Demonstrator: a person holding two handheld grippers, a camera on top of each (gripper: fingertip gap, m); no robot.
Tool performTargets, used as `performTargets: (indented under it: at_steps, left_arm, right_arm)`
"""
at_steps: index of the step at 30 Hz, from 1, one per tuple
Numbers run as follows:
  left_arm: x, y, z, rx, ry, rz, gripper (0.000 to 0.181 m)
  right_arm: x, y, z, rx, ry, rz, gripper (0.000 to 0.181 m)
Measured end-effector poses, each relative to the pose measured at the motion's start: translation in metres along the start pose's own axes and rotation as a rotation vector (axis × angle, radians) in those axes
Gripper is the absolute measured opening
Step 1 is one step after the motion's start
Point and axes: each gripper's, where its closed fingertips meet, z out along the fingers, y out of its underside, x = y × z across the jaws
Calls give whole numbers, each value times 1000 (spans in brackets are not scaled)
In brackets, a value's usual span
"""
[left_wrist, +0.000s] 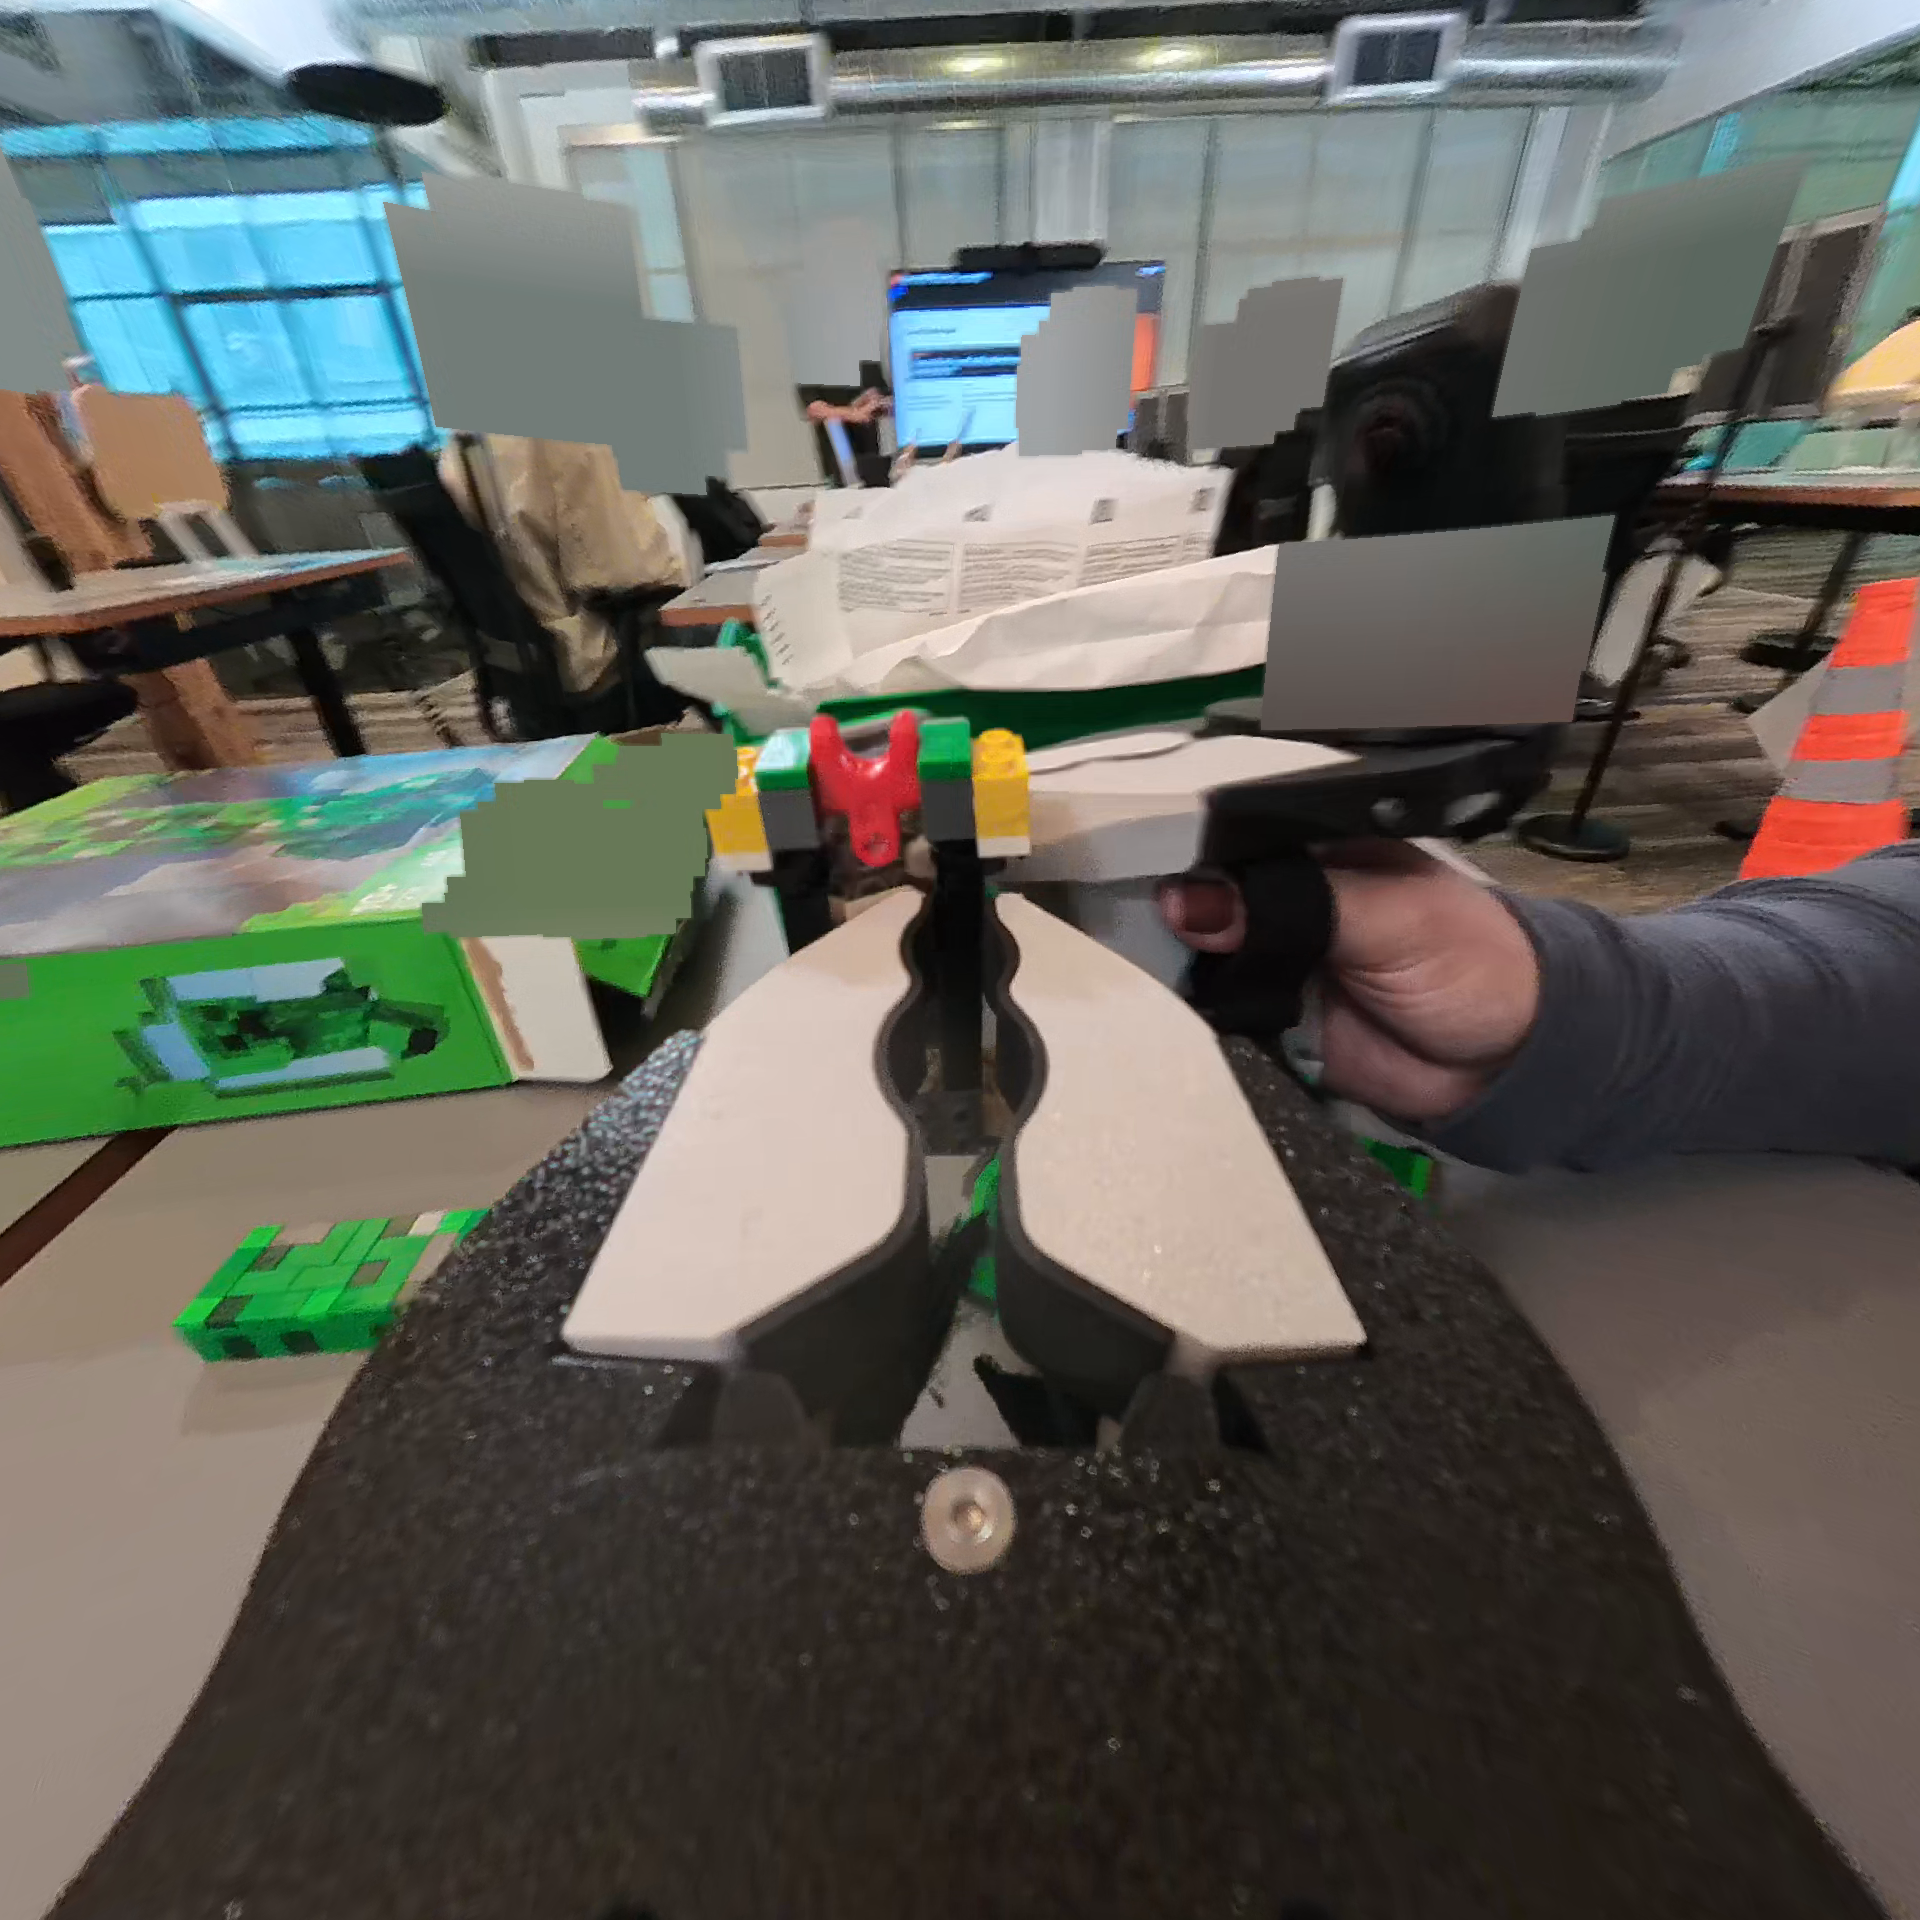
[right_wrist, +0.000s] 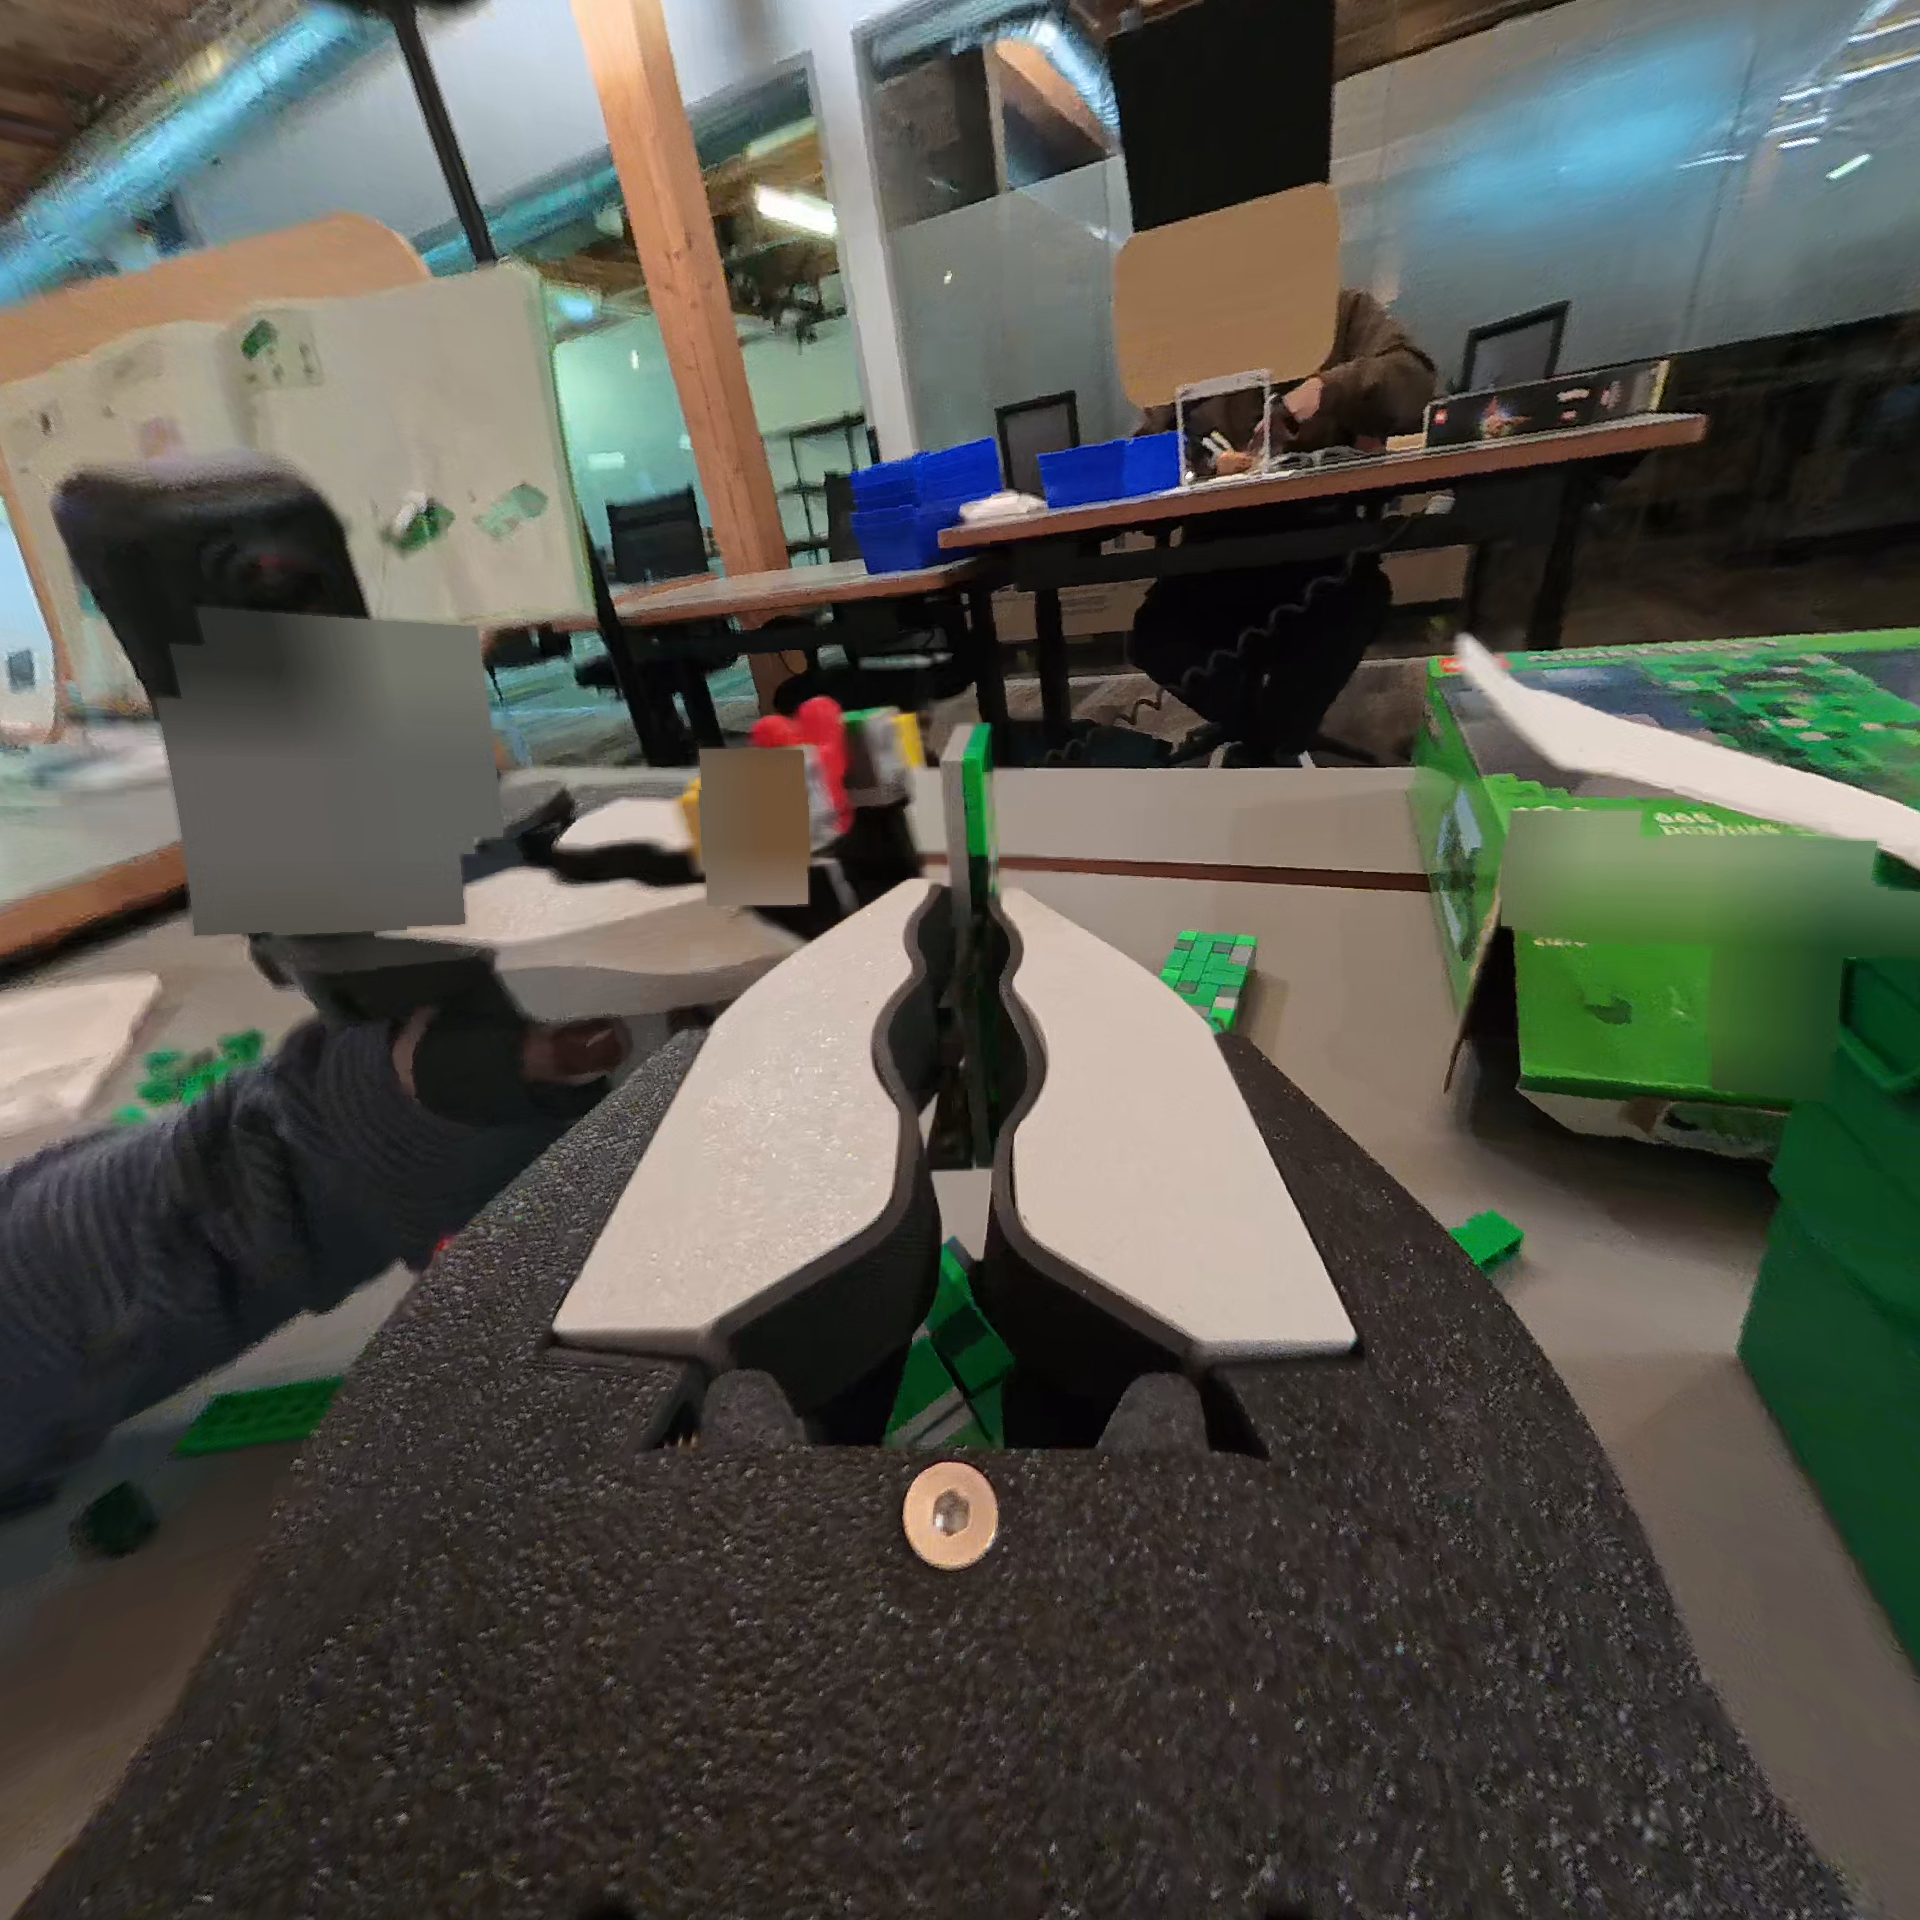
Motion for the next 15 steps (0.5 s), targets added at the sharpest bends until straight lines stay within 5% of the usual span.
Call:
performTargets:
  at_steps: [1, 6, 10, 15]
  left_arm:
    - [2, -2, -1, 13, 16, -10, 7]
    - [-1, 6, 2, 11, 15, -66, 7]
    - [-1, 0, -5, 74, 74, -151, 7]
    - [23, -38, -37, 345, 463, -376, 7]
  right_arm:
    - [6, -3, -2, 21, 10, 54, 5]
    - [26, -3, -9, 37, 21, 176, 5]
    - [44, 6, -12, -74, 104, 45, 5]
    - [72, 32, -21, -420, 232, -272, 5]
